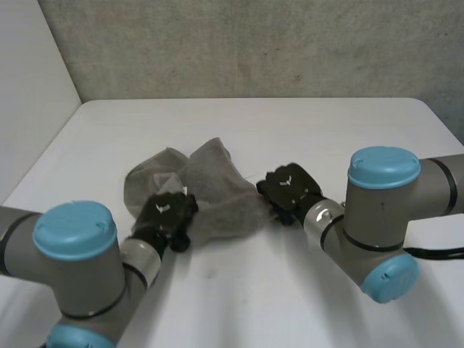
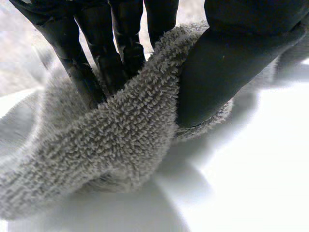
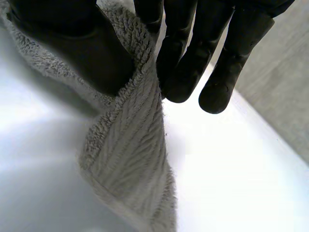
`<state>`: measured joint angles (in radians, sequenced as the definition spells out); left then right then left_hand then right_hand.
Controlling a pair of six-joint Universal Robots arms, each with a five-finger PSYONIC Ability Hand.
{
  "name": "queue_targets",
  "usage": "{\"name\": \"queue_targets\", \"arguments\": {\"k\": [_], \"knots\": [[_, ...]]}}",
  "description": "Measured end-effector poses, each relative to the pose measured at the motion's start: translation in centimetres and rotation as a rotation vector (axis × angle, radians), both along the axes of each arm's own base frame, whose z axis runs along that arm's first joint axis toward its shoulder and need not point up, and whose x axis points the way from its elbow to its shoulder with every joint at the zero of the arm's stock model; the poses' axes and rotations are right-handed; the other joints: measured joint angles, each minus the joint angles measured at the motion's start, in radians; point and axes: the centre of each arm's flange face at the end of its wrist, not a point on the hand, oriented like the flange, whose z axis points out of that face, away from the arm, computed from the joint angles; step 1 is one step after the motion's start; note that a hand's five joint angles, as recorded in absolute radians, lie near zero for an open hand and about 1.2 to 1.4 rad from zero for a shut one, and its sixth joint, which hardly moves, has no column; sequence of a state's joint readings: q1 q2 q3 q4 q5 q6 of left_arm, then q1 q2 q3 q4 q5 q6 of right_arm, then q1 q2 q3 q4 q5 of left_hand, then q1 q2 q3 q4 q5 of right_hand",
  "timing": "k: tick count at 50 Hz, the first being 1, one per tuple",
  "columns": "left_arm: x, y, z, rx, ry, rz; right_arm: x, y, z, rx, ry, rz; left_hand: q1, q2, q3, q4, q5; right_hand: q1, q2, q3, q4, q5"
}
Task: Fold the towel.
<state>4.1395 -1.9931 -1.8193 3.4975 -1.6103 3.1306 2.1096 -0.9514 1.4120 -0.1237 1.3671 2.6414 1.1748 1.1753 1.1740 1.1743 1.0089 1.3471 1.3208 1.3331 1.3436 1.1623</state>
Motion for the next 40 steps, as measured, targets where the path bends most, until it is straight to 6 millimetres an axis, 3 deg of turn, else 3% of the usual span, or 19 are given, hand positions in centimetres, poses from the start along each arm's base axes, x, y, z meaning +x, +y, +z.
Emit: {"name": "queue_targets", "arguments": {"k": [9,10,13,16,19,25,31,40], "knots": [[0.0,3.0,1.1,0.071,-0.04,-0.06,-1.8,1.0,0.7,0.039,0.014,-0.027,-0.486,-0.494,-0.487,-0.492,-0.502,-0.067,-0.06,-0.062,-0.067,-0.058],[0.1,3.3,1.4,0.077,-0.042,-0.065,-2.2,1.1,0.8,0.042,0.017,-0.036,-0.587,-0.589,-0.584,-0.586,-0.594,-0.317,-0.312,-0.309,-0.316,-0.324],[0.1,3.8,2.1,0.083,-0.044,-0.076,-2.9,1.3,1.0,0.045,0.023,-0.058,-0.758,-0.762,-0.76,-0.762,-0.771,-0.763,-0.754,-0.753,-0.756,-0.764],[0.0,4.0,2.7,0.074,-0.038,-0.082,-3.7,1.3,1.1,0.045,0.023,-0.082,-0.868,-0.871,-0.87,-0.868,-0.88,-0.956,-0.93,-0.946,-0.952,-0.974],[0.0,4.0,3.5,0.054,-0.024,-0.081,-4.8,1.0,1.3,0.041,0.014,-0.121,-0.921,-0.926,-0.924,-0.923,-0.937,-0.981,-0.94,-0.963,-0.986,-1.017],[0.7,2.7,5.6,-0.009,0.018,-0.037,-6.8,-0.1,1.5,0.019,-0.046,-0.202,-0.941,-0.951,-0.946,-0.947,-0.956,-0.982,-0.94,-0.963,-0.986,-1.018],[3.1,-0.6,7.9,-0.084,0.061,0.08,-8.0,-1.1,2.6,0.018,-0.16,-0.269,-0.947,-0.954,-0.95,-0.95,-0.958,-0.981,-0.94,-0.963,-0.986,-1.018],[5.6,-3.7,8.4,-0.107,0.084,0.152,-7.7,-0.9,3.3,0.081,-0.266,-0.271,-0.947,-0.952,-0.949,-0.95,-0.958,-0.981,-0.94,-0.963,-0.986,-1.018]]}}
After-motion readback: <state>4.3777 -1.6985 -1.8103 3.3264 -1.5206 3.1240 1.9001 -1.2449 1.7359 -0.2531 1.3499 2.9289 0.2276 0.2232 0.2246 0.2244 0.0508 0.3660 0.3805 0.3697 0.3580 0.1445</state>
